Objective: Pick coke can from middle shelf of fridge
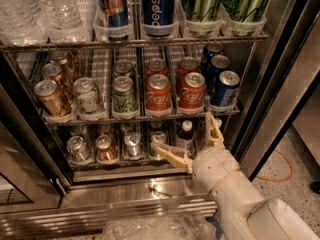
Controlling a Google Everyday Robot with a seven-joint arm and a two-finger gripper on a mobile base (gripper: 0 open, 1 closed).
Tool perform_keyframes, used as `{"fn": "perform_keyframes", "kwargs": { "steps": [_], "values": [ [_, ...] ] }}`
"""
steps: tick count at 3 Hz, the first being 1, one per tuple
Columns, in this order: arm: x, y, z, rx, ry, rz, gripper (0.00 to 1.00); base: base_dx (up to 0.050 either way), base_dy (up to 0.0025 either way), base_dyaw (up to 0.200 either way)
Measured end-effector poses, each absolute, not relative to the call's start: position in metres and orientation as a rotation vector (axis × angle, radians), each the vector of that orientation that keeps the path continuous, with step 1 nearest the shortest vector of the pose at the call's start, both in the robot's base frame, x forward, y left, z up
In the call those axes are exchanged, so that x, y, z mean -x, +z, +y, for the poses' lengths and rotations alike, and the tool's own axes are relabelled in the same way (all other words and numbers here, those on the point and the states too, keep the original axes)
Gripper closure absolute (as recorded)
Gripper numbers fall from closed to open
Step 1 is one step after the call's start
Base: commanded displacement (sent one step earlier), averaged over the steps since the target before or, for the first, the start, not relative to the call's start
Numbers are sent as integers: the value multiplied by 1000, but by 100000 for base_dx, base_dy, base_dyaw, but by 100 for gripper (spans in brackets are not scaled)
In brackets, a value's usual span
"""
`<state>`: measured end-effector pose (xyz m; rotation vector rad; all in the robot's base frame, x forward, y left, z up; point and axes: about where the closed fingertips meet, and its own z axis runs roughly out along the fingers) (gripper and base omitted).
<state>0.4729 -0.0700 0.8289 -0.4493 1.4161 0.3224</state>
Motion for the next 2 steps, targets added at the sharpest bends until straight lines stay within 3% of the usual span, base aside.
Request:
{"fn": "perform_keyframes", "kwargs": {
  "steps": [2],
  "values": [
    [-473, 827, -72, 436, 320, 1415, 25, 0, 0, 0]
  ]
}}
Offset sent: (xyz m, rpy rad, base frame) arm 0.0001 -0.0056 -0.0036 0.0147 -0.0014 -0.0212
